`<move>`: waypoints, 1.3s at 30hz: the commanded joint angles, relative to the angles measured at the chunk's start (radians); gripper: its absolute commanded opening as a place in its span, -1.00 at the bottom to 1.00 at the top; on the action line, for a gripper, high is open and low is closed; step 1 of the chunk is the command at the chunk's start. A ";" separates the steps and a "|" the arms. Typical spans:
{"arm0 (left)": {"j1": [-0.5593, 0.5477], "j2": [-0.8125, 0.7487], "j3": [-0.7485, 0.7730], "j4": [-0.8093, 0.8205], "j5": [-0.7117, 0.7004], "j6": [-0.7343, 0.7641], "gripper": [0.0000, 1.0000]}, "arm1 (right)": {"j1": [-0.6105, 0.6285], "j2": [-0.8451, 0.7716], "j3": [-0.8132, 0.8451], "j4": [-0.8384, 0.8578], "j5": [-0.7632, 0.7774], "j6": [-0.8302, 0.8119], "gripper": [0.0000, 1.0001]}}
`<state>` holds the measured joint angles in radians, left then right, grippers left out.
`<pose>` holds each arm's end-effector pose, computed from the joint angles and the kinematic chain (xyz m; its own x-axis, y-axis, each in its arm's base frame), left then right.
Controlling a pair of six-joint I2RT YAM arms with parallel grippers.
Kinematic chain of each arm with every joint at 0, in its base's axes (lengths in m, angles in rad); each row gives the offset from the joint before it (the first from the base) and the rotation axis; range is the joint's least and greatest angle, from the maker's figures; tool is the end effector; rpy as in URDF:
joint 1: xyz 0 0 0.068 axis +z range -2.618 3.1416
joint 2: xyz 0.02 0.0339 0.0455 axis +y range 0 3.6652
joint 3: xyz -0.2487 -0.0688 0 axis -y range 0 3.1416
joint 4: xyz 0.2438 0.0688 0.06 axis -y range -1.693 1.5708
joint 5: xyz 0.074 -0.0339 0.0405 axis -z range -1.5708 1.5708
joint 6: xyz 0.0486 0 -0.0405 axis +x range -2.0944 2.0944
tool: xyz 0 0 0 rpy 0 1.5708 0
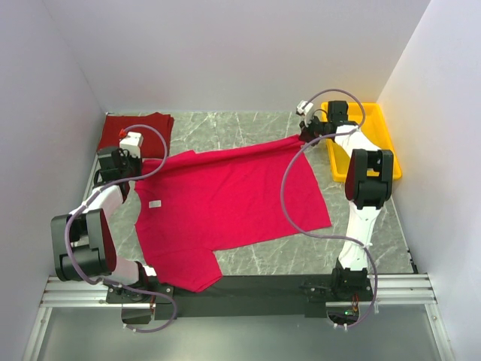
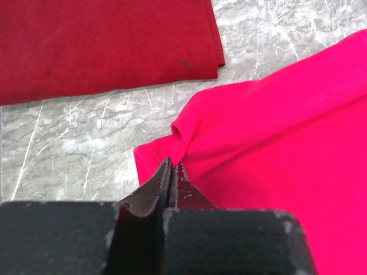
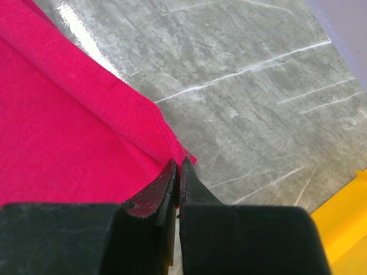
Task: Fold and stack the t-shirts
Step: Fold the tshirt
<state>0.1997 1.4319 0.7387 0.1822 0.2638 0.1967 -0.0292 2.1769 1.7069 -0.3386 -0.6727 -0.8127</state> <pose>0.3131 0.0504 0.1910 -0.4640 0.0986 -0.8804 0.1245 0.9912 0.0454 0.4842 0.0162 0.1800 -0.2014 -0.5623 -0.8020 -0.8050 0.5615 -0.1915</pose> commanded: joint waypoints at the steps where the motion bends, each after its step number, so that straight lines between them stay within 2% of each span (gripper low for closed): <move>1: 0.007 -0.044 -0.018 0.002 -0.008 0.020 -0.99 | -0.008 -0.081 -0.024 0.018 0.012 -0.043 -0.92; 11: 0.006 -0.059 -0.021 -0.004 -0.005 0.012 -0.99 | 0.002 -0.077 -0.024 0.108 0.035 0.043 -0.88; 18: 0.006 -0.053 -0.012 0.023 -0.014 -0.019 -0.99 | 0.025 -0.045 0.005 0.223 0.073 0.153 -0.97; 26: 0.006 -0.013 0.017 0.045 -0.011 -0.057 -0.99 | 0.072 -0.006 0.002 0.305 0.124 0.006 -1.00; 29: 0.006 -0.010 0.022 0.039 -0.014 -0.052 -0.99 | 0.084 -0.026 -0.071 0.390 0.143 -0.094 -1.00; 33: 0.006 -0.008 0.027 0.030 -0.017 -0.043 -0.99 | 0.094 -0.028 -0.174 0.599 0.186 -0.169 -1.00; 39: 0.007 -0.008 0.034 0.026 -0.023 -0.039 -0.99 | 0.092 0.015 -0.119 0.585 0.205 -0.215 -1.00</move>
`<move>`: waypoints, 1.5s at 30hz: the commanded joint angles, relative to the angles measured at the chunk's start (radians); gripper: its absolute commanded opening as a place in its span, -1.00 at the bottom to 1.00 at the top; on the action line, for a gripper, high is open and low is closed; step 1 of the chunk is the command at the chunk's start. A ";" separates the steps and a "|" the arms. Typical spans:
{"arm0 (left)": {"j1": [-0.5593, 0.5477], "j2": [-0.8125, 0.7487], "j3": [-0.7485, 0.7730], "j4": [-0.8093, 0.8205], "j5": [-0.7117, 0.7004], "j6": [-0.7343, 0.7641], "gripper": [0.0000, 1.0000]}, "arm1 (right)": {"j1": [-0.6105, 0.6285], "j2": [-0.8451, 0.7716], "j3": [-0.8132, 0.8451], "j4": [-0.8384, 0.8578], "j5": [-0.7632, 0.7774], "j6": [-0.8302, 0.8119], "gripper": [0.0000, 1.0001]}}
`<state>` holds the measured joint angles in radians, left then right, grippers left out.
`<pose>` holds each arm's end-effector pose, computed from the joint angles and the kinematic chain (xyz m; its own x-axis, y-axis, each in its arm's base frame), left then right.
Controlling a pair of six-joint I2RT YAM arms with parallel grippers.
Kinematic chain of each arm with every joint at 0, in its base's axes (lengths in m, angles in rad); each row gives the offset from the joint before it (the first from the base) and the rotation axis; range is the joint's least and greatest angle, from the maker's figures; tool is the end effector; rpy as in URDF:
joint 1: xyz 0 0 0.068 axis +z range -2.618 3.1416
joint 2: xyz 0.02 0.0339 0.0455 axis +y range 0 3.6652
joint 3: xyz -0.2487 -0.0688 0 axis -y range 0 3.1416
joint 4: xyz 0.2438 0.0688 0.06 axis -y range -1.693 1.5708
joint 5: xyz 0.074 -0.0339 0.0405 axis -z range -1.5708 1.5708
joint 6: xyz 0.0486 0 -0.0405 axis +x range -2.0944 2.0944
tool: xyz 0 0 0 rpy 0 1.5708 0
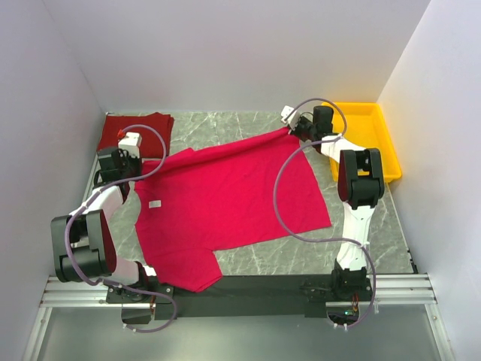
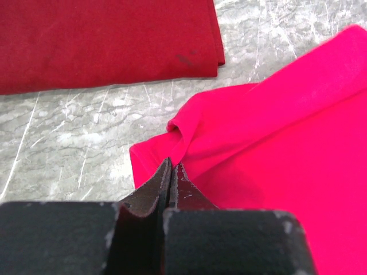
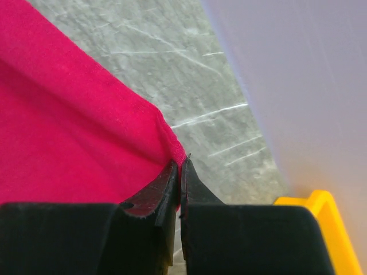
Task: Fold and stack the t-shirts
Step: Fold the tshirt
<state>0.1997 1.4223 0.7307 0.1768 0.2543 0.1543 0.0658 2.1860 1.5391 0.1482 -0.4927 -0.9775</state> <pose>0.3108 0.0504 0.1906 -0.4734 0.0560 -0.8791 0.0965 0.9953 0.0114 0.4942 0.0556 0.1617 0.1249 -0.7238 -0.6786 -0.6598 0.4502 -0.6016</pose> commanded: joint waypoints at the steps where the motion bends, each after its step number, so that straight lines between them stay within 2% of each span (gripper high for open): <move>1: 0.007 0.001 0.042 0.030 -0.018 0.007 -0.99 | -0.004 0.006 0.044 0.111 0.023 -0.050 -1.00; 9: 0.009 -0.008 0.026 0.030 -0.023 0.014 -0.99 | -0.004 -0.012 -0.033 0.218 0.039 -0.038 -1.00; 45: 0.007 -0.060 -0.045 -0.002 -0.024 0.039 -0.99 | -0.020 -0.134 -0.206 0.263 0.026 0.034 -1.00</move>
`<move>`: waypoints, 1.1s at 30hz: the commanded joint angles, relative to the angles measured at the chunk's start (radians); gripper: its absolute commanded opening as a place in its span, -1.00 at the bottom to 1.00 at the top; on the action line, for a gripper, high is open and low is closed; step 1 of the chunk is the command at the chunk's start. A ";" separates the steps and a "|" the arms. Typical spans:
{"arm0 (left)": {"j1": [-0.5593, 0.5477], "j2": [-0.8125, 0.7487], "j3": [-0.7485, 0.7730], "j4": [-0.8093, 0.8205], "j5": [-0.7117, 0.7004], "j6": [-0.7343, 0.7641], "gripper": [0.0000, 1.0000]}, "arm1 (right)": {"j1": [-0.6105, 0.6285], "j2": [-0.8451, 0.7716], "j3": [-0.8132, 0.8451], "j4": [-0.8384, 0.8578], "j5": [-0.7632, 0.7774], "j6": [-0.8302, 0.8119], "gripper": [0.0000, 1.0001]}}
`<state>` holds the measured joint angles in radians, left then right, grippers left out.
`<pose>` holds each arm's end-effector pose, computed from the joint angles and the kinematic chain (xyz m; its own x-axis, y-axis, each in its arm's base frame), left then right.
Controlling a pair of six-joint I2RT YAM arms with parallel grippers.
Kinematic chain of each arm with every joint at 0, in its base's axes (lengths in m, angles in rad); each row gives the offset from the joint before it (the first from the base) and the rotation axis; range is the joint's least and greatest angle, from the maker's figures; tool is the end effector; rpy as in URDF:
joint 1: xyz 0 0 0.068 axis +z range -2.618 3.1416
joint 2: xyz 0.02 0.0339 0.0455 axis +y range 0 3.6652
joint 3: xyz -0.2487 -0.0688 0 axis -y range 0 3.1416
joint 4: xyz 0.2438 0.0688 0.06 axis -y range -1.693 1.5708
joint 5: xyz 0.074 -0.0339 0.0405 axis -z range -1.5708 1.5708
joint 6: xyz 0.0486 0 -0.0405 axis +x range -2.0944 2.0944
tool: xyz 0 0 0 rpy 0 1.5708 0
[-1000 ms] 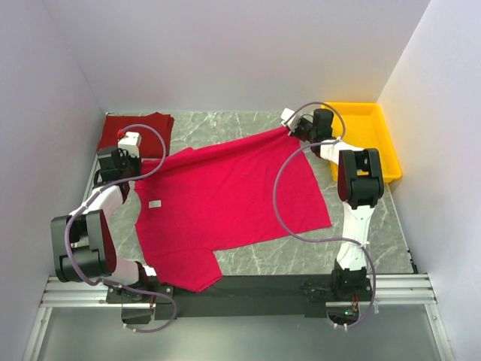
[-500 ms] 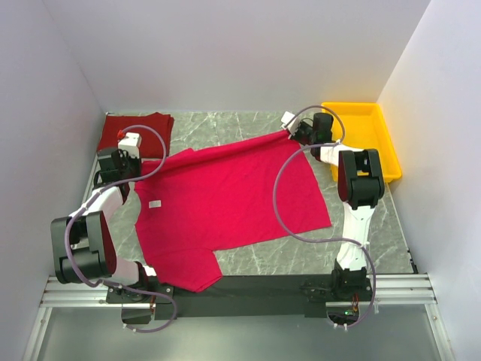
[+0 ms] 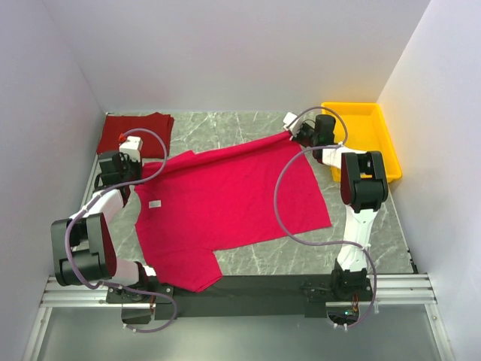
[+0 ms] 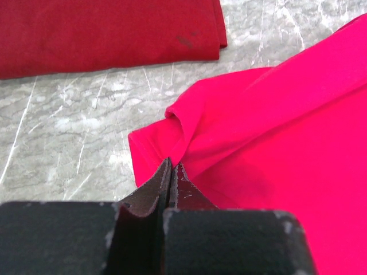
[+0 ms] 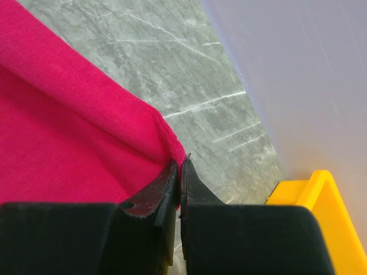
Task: Fold and stack the t-shirts
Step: Fold the tshirt
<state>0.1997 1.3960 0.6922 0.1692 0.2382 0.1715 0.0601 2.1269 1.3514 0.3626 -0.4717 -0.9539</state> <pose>0.3020 0.0494 0.1846 -0.4910 0.0698 -0.8684 0.0914 0.9954 0.0284 0.4726 0.0506 0.1498 0.1508 -0.7188 -0.6786 -0.5980 0.4803 -0.6416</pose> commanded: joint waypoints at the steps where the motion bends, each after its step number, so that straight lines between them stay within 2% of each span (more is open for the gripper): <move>1: 0.007 -0.035 -0.010 0.004 -0.010 0.020 -0.99 | -0.014 -0.077 -0.021 0.047 0.005 0.009 -1.00; 33: 0.007 -0.014 -0.003 -0.013 -0.063 0.016 -0.99 | -0.020 -0.131 -0.097 0.027 -0.002 -0.002 -0.93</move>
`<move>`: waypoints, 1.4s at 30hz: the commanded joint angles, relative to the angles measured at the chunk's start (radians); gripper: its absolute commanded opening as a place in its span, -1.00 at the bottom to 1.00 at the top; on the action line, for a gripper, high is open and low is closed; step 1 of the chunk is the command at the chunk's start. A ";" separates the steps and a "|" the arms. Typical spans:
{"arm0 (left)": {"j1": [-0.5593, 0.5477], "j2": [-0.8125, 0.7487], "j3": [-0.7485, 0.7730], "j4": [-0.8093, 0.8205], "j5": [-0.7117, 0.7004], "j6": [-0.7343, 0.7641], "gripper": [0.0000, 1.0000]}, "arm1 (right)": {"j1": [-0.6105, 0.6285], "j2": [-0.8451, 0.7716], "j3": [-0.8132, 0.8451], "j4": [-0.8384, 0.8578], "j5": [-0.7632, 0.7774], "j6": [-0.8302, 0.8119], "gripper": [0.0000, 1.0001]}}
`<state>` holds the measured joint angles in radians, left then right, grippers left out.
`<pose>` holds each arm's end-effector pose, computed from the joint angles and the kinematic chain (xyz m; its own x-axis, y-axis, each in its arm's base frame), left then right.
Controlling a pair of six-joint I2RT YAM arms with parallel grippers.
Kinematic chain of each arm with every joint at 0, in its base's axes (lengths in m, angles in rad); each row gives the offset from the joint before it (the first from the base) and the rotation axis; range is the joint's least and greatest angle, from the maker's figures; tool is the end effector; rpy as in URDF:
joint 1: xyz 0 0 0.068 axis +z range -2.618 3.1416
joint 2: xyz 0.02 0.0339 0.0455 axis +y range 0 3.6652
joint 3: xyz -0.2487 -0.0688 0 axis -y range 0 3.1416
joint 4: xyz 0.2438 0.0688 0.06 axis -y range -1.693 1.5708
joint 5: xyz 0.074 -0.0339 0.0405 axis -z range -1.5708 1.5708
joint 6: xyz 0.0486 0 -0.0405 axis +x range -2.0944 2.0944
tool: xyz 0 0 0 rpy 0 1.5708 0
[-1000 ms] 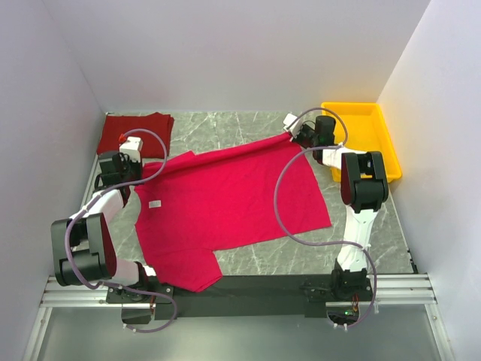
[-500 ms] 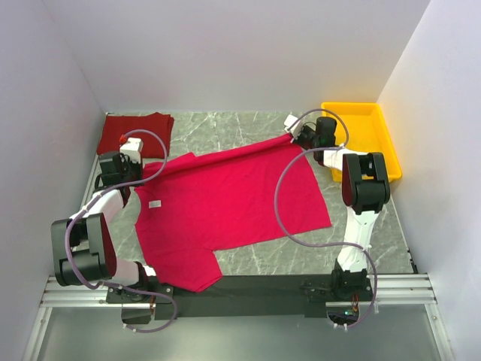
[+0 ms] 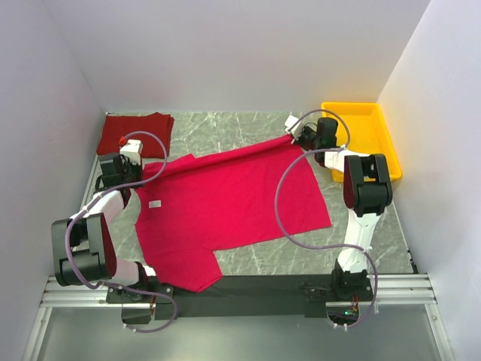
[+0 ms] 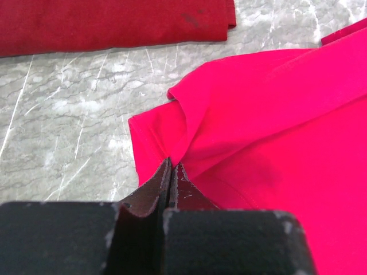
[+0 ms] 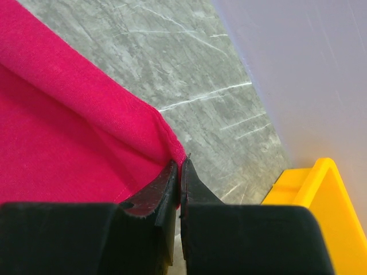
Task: Fold and stack the t-shirts
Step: Fold the tshirt
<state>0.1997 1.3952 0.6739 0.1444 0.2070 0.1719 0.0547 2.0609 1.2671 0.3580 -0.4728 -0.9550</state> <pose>0.2971 0.0499 0.1761 -0.5310 0.0633 -0.8450 0.0665 0.9972 0.0329 0.4552 0.0471 0.1517 0.1328 -0.7206 -0.6805 -0.6103 0.4816 -0.6290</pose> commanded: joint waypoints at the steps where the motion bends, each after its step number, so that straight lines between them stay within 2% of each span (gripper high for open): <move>1: 0.009 -0.012 0.015 0.014 -0.037 0.015 -0.99 | -0.015 -0.067 -0.014 0.032 -0.003 -0.001 -0.93; 20: 0.006 0.011 0.026 0.024 -0.057 0.012 -0.99 | -0.019 -0.096 -0.054 0.004 -0.013 -0.014 -0.92; 23: 0.007 0.007 0.021 0.021 -0.049 0.012 -0.99 | -0.021 -0.094 -0.054 0.001 -0.010 -0.016 -0.89; 26: 0.009 -0.001 0.019 0.009 -0.044 0.005 -0.97 | -0.021 -0.099 -0.054 -0.020 -0.009 -0.025 -0.75; 27: 0.006 -0.005 0.018 0.004 -0.047 0.002 -0.92 | -0.023 -0.105 -0.057 -0.025 -0.010 -0.028 -0.55; 28: 0.006 -0.021 0.012 0.000 -0.049 -0.005 -0.84 | -0.024 -0.110 -0.066 -0.030 -0.013 -0.036 -0.44; 29: 0.007 -0.033 0.007 0.000 -0.054 -0.006 -0.58 | -0.029 -0.116 -0.072 -0.030 -0.016 -0.034 -0.29; 30: 0.007 -0.047 0.003 0.003 -0.064 -0.012 -0.46 | -0.035 -0.131 -0.078 -0.028 -0.026 -0.031 -0.02; 31: 0.007 -0.085 -0.005 0.009 -0.069 -0.023 -0.23 | -0.044 -0.140 -0.089 -0.030 -0.030 -0.033 0.08; 33: 0.007 -0.125 -0.013 0.017 -0.087 -0.034 0.10 | -0.049 -0.162 -0.094 -0.042 -0.041 -0.034 0.24; 34: 0.007 -0.155 -0.013 0.017 -0.090 -0.043 0.35 | -0.050 -0.168 -0.092 -0.051 -0.052 -0.039 0.26; 35: 0.007 -0.169 -0.010 0.011 -0.093 -0.051 0.49 | -0.071 -0.173 -0.091 -0.072 -0.056 -0.041 0.29; 37: 0.007 -0.199 -0.008 0.011 -0.101 -0.070 0.59 | -0.079 -0.189 -0.086 -0.094 -0.070 -0.048 0.36; 40: 0.007 -0.245 -0.013 0.018 -0.124 -0.110 0.61 | -0.084 -0.215 -0.060 -0.174 -0.102 -0.074 0.37; 42: 0.007 -0.269 -0.016 0.017 -0.136 -0.129 0.62 | -0.085 -0.225 0.004 -0.316 -0.160 -0.094 0.38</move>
<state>0.2035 1.1713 0.6594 0.1390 0.1047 0.0944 -0.0292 1.9030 1.1835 0.1917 -0.5457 -1.0096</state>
